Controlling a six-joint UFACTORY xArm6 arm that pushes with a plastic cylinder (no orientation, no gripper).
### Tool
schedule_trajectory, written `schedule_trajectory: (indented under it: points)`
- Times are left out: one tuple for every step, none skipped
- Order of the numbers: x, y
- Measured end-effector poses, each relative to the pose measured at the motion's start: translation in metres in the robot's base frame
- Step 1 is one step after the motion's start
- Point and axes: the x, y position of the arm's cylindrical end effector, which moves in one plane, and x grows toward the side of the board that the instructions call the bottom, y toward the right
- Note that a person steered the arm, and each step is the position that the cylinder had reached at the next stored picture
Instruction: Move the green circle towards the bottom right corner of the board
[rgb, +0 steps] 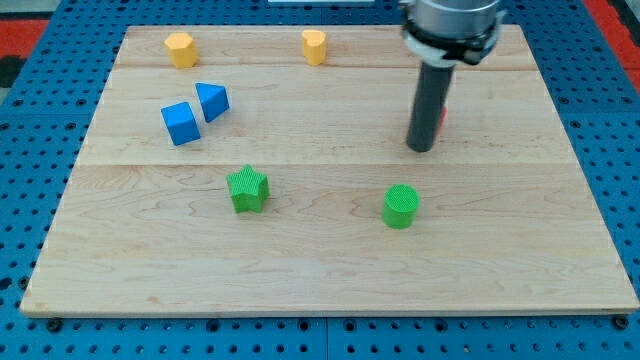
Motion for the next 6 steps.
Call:
schedule_trajectory:
  points:
    - [0.008,-0.031]
    - [-0.025,-0.066]
    - [-0.063,-0.051]
    - [-0.044,0.025]
    - [-0.041,0.034]
    - [-0.041,0.037]
